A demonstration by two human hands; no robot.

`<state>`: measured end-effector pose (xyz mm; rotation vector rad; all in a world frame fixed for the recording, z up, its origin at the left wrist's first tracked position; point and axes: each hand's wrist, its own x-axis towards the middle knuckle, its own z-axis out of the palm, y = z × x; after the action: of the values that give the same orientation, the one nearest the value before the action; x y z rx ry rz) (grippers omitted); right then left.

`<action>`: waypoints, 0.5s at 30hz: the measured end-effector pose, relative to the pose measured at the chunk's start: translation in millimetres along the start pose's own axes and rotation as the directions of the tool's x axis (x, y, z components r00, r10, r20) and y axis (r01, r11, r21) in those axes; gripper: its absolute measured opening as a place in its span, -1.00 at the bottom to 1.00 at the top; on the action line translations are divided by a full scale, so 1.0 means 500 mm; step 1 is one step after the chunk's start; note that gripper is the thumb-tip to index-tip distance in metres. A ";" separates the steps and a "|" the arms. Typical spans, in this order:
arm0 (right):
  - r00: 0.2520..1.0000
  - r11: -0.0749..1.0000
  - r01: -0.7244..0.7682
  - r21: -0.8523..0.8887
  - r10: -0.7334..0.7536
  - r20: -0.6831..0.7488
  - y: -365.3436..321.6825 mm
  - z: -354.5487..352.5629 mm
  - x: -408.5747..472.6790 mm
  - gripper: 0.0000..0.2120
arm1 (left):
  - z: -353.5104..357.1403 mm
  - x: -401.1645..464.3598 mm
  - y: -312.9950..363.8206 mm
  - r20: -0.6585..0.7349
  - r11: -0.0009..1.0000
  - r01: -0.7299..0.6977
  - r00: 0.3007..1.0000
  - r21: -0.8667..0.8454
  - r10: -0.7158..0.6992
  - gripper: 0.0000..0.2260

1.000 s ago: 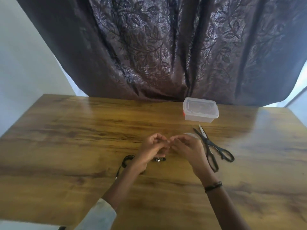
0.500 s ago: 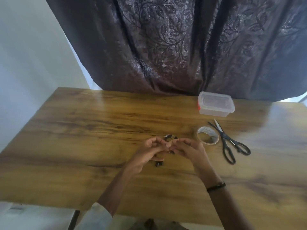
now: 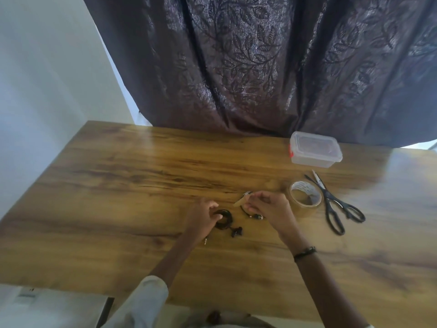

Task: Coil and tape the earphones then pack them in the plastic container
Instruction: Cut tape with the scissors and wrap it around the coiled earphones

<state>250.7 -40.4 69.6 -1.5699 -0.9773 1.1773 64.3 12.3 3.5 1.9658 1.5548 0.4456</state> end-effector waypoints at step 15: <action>0.984 0.962 0.164 -0.219 -0.176 -0.036 -0.012 0.002 0.009 -0.92 | -0.042 0.008 0.029 0.041 0.986 -0.143 0.988 -0.085 0.147 -0.87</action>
<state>250.2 -34.2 74.2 -1.6408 -1.2097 0.9289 64.3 18.8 28.4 2.0194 1.3480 0.5101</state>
